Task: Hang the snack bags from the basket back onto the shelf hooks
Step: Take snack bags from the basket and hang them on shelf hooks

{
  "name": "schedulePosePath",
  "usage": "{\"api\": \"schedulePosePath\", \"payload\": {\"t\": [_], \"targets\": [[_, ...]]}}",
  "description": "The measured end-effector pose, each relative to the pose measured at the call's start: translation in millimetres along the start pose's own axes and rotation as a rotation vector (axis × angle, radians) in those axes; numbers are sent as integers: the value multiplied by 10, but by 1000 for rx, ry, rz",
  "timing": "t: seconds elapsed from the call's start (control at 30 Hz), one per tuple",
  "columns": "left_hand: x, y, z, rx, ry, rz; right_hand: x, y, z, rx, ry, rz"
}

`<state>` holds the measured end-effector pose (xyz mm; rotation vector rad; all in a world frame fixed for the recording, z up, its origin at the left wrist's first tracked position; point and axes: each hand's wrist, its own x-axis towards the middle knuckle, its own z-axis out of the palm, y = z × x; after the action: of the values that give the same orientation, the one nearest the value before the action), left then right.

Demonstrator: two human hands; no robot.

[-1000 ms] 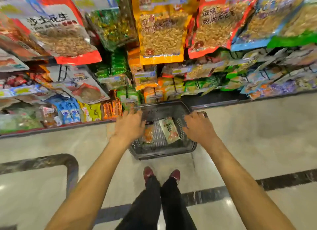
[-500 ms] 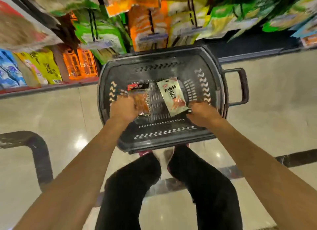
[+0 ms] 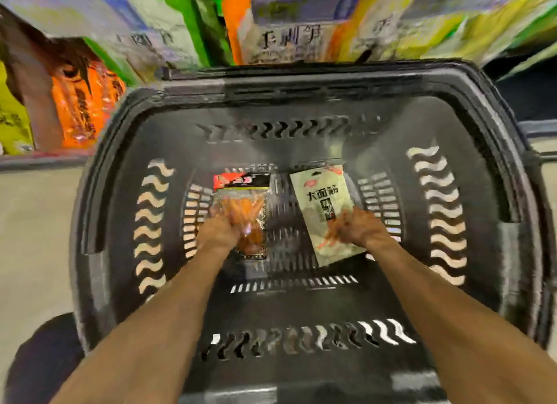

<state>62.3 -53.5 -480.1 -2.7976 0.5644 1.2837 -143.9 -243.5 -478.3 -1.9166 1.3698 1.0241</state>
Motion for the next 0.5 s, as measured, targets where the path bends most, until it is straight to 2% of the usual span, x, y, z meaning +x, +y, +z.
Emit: {"api": "schedulePosePath", "payload": {"t": [0.17,0.23,0.33,0.5], "targets": [[183,2,329,-99,80,-73,280,22,285,214,95,123],[201,-12,404,-118,84,-111,241,-9,322,194,150,151],[260,-44,461,-327,78,-205,232,30,338,198,221,181],[302,-59,533,-617,-85,-339,243,163,353,481,30,152]]}}
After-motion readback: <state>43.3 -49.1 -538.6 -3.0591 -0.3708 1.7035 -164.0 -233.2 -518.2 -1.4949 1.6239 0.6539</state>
